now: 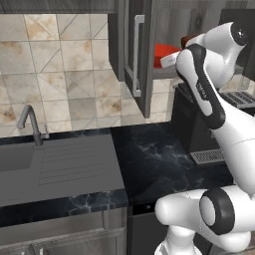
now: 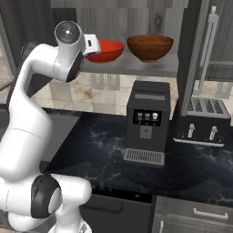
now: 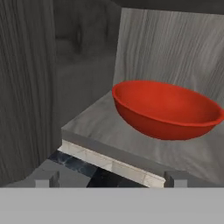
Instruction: Move the bowls from the cabinet to the plates on the dining table.
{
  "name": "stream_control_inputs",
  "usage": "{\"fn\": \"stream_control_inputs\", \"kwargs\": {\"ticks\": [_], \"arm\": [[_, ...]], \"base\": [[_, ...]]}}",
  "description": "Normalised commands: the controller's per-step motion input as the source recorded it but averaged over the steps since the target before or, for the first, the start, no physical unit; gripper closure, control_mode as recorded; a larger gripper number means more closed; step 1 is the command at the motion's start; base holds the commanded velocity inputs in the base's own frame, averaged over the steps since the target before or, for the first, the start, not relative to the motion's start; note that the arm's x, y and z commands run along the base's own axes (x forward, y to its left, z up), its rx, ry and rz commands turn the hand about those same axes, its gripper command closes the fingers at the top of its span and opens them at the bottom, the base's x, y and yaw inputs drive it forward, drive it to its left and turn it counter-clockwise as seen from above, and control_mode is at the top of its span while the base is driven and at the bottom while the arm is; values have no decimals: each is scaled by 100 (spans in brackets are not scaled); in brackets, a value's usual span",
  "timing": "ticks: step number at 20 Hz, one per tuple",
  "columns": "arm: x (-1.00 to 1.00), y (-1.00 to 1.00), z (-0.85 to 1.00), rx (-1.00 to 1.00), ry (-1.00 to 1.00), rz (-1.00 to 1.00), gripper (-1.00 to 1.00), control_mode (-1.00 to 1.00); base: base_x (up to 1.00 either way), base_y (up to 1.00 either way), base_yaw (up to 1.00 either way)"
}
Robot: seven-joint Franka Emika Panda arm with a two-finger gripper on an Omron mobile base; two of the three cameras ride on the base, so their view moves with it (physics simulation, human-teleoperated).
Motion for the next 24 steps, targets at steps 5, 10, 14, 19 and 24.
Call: {"fn": "stream_control_inputs", "kwargs": {"ticks": [5,10,14,19,24], "arm": [[36,-39,0,-1,0,0,-100,-100],[47,-3,0,-10,0,0,-100,-100],[40,0,0,-13,0,0,-100,-100],[37,0,0,-12,0,0,-100,-100],[37,0,0,-5,0,0,-100,-100]], "base": [[0,0,0],[0,0,0],[0,0,0],[0,0,0],[0,0,0]]}}
